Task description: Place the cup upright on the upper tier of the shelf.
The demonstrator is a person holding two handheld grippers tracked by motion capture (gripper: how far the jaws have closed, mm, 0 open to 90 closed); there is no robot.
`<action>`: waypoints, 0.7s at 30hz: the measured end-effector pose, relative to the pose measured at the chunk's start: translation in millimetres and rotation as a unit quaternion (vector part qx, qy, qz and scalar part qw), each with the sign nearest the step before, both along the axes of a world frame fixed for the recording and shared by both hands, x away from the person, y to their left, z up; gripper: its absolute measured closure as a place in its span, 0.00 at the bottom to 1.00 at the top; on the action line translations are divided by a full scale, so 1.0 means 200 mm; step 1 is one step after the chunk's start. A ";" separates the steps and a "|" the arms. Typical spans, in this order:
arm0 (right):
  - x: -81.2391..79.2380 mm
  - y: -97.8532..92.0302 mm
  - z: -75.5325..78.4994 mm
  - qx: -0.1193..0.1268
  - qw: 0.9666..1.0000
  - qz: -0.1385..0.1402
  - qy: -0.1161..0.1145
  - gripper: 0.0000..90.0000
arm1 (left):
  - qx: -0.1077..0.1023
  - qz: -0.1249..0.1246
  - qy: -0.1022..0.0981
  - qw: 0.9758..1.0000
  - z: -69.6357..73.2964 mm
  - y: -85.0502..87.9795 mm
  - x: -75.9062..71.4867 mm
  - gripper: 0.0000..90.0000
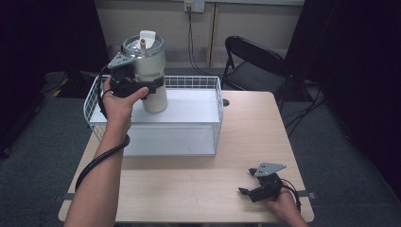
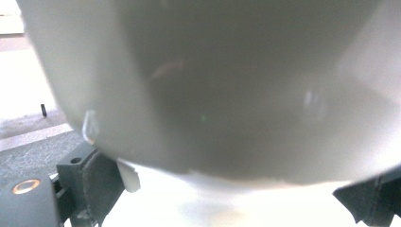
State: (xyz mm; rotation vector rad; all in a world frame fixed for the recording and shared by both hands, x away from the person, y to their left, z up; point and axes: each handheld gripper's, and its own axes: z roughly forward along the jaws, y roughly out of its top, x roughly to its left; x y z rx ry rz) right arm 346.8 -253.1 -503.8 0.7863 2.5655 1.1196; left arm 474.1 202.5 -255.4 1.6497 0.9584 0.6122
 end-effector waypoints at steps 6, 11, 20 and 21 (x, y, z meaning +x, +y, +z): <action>0.00 0.00 0.00 0.000 1.000 0.000 0.000 0.13 | 0.017 -0.004 -0.005 1.000 0.00 -0.01 -0.02 0.10; 0.00 0.00 0.00 0.000 1.000 0.000 0.000 0.13 | 0.024 -0.006 -0.008 1.000 0.00 -0.02 -0.03 0.10; 0.00 0.00 0.00 0.000 1.000 0.000 0.000 0.13 | 0.031 -0.003 -0.014 0.999 -0.01 -0.03 -0.05 0.10; 0.00 0.00 0.00 0.000 1.000 0.000 0.000 0.13 | 0.030 -0.003 -0.014 0.999 -0.01 -0.03 -0.05 0.10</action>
